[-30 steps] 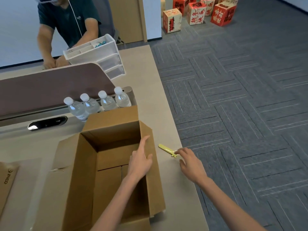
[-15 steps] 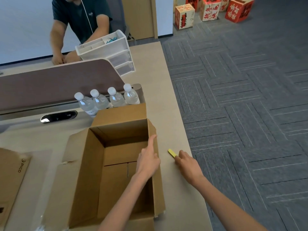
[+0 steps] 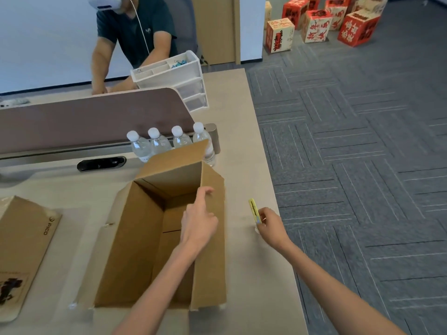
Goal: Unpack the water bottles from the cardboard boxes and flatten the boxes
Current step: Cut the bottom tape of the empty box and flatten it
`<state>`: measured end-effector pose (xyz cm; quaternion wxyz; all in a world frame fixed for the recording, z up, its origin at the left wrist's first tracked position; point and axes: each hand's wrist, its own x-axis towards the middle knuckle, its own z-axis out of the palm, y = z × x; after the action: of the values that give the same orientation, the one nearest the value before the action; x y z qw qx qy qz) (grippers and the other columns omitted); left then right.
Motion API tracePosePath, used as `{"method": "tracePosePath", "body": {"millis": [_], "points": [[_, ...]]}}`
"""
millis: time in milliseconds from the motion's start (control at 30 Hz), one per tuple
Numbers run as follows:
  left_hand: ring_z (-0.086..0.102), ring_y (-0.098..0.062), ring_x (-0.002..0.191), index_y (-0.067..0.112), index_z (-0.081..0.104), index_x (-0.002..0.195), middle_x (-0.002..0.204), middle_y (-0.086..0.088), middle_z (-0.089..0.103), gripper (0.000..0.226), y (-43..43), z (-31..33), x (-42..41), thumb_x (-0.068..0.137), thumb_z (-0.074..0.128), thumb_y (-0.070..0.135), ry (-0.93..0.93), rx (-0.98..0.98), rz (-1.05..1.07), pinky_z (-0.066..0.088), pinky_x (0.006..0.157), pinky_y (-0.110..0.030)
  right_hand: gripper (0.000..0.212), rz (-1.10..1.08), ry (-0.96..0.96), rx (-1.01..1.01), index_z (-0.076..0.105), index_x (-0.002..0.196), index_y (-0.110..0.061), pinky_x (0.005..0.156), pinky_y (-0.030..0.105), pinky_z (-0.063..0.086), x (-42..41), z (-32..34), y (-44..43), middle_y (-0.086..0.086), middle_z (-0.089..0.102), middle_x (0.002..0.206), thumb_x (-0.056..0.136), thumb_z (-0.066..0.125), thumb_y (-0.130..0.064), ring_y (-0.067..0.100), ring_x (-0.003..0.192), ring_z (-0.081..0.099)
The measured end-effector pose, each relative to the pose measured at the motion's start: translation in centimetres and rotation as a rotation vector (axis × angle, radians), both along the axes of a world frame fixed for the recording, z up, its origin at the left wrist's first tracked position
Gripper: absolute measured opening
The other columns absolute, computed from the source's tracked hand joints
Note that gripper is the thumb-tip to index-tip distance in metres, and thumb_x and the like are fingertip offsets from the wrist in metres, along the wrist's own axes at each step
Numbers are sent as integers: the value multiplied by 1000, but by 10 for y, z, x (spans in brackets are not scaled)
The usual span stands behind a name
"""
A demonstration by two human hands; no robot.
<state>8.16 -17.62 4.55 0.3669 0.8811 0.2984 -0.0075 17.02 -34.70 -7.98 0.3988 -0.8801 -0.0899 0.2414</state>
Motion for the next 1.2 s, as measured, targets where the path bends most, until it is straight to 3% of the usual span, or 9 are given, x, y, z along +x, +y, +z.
{"method": "tracePosePath", "body": {"millis": [167, 267, 333, 433, 467, 633, 833, 1000, 1200], "points": [[66, -25, 90, 45, 48, 110, 99, 5, 67, 57, 35, 29, -24, 82, 60, -3, -146, -128, 30, 58, 78, -46, 20, 30, 78, 123, 41, 88, -17, 69, 35, 48, 0, 28, 17, 1, 67, 80, 85, 58, -6, 17, 75, 68], [64, -3, 87, 36, 52, 113, 101, 20, 57, 52, 54, 49, -40, 83, 66, -4, -254, -177, 57, 56, 69, -20, 20, 40, 106, 183, 39, 91, -17, 75, 40, 52, -2, 39, 25, 2, 74, 78, 84, 52, -5, 18, 75, 71], [61, 5, 86, 34, 55, 113, 105, 19, 56, 52, 70, 61, -49, 82, 69, -5, -309, -239, 104, 51, 65, -11, 17, 22, 140, 225, 39, 96, -15, 75, 42, 55, -4, 45, 31, 5, 74, 80, 87, 48, -3, 23, 76, 72], [62, -18, 108, 42, 60, 109, 119, 5, 61, 59, 93, 77, -65, 76, 75, -5, -390, -389, 186, 55, 90, -37, 8, 16, 176, 302, 38, 100, -8, 67, 39, 53, -10, 57, 40, 16, 73, 82, 97, 45, -5, 29, 70, 70], [62, -24, 110, 39, 60, 110, 122, 0, 62, 59, 99, 82, -71, 76, 74, -7, -422, -447, 211, 54, 92, -43, 7, 27, 184, 329, 38, 99, -7, 63, 37, 51, -12, 61, 44, 19, 72, 82, 99, 45, -7, 30, 67, 68], [67, -22, 102, 27, 58, 124, 126, 2, 62, 56, 116, 97, -99, 81, 67, -8, -545, -672, 241, 57, 74, -35, 7, 40, 217, 359, 45, 97, -4, 60, 32, 48, -19, 69, 61, 19, 73, 84, 101, 44, -10, 26, 67, 68], [63, -24, 111, 35, 63, 122, 134, -1, 60, 58, 138, 92, -124, 70, 73, 12, -581, -832, 291, 53, 83, -38, 13, 70, 248, 314, 45, 96, -6, 67, 35, 55, -29, 70, 73, 14, 73, 91, 103, 41, -15, 23, 78, 69], [61, -26, 114, 35, 63, 126, 131, -3, 63, 58, 138, 66, -135, 74, 72, 12, -601, -940, 398, 50, 95, -45, 19, 23, 233, 275, 49, 93, -3, 76, 44, 55, -32, 67, 72, 11, 55, 87, 102, 44, -20, 22, 77, 52], [62, -21, 99, 24, 55, 134, 121, -5, 64, 45, 137, 32, -142, 91, 56, 12, -579, -998, 486, 52, 87, -41, 28, 7, 133, 137, 51, 99, 2, 81, 54, 53, -27, 63, 65, 17, 59, 94, 102, 45, -26, 25, 79, 54]]}}
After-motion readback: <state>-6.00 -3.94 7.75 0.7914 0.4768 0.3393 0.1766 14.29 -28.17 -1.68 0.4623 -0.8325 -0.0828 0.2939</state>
